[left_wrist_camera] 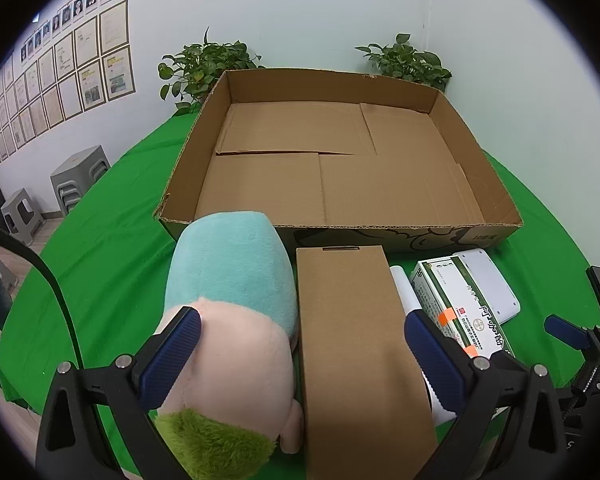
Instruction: Organize objects
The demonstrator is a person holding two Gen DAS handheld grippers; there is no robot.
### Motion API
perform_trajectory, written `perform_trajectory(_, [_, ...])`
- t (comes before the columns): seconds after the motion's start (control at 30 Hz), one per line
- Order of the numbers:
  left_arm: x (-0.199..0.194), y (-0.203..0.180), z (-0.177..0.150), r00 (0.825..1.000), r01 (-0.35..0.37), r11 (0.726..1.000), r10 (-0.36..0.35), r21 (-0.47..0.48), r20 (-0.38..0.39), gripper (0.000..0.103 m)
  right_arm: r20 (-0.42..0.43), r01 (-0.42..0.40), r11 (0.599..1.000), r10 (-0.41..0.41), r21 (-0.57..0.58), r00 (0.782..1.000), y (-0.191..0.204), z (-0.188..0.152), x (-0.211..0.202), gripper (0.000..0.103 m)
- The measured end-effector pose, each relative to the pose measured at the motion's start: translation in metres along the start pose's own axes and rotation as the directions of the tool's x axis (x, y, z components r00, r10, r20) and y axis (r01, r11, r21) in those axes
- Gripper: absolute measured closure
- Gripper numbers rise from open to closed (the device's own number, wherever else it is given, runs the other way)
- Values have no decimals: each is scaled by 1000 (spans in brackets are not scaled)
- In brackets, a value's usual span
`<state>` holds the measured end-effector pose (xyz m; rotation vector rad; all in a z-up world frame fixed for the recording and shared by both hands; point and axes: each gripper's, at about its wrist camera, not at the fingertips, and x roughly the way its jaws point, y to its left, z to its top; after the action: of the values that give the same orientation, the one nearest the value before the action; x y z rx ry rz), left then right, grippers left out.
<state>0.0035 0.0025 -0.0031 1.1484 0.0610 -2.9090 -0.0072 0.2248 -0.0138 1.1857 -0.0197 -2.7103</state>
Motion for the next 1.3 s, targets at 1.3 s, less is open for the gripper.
perform_trajectory(1.3, [7,67,-13,987,120,983,-133,-142,-87,3,56,-238,938,259,-251,964,40,18,-21,2])
